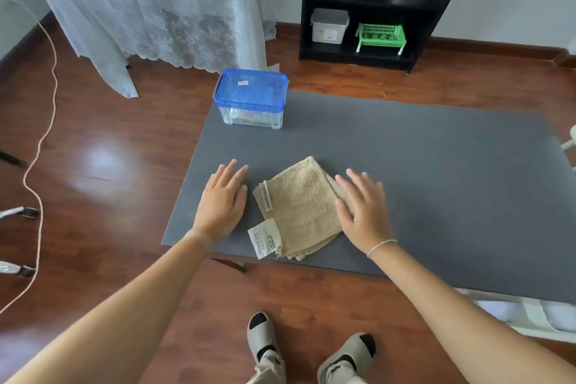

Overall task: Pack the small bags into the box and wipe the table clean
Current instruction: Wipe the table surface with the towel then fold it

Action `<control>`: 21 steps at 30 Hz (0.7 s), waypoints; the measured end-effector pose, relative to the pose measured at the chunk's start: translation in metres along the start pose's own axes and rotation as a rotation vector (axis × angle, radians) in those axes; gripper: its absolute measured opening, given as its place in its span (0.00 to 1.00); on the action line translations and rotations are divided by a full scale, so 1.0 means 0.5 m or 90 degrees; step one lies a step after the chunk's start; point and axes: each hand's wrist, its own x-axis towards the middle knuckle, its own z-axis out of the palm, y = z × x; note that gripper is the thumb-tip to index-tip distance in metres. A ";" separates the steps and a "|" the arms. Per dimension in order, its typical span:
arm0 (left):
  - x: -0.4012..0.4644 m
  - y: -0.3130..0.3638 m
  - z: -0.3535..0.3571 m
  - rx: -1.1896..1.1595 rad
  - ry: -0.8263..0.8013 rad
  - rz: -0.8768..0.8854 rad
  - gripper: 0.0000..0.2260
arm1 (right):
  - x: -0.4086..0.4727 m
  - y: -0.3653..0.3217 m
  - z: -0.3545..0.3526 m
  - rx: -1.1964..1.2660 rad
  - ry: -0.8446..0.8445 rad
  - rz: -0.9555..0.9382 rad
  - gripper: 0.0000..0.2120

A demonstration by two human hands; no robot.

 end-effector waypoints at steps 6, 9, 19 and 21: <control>-0.022 -0.096 -0.017 0.094 -0.026 -0.063 0.21 | 0.033 -0.133 0.104 -0.116 -0.255 -0.141 0.28; -0.026 -0.103 -0.013 0.127 -0.021 -0.048 0.24 | 0.051 -0.116 0.118 -0.158 -0.257 -0.162 0.30; -0.024 -0.106 -0.011 0.130 -0.028 -0.048 0.25 | 0.118 -0.191 0.169 -0.177 -0.270 -0.150 0.28; -0.025 -0.105 -0.014 0.133 -0.030 -0.050 0.25 | 0.086 -0.168 0.147 -0.187 -0.289 -0.227 0.28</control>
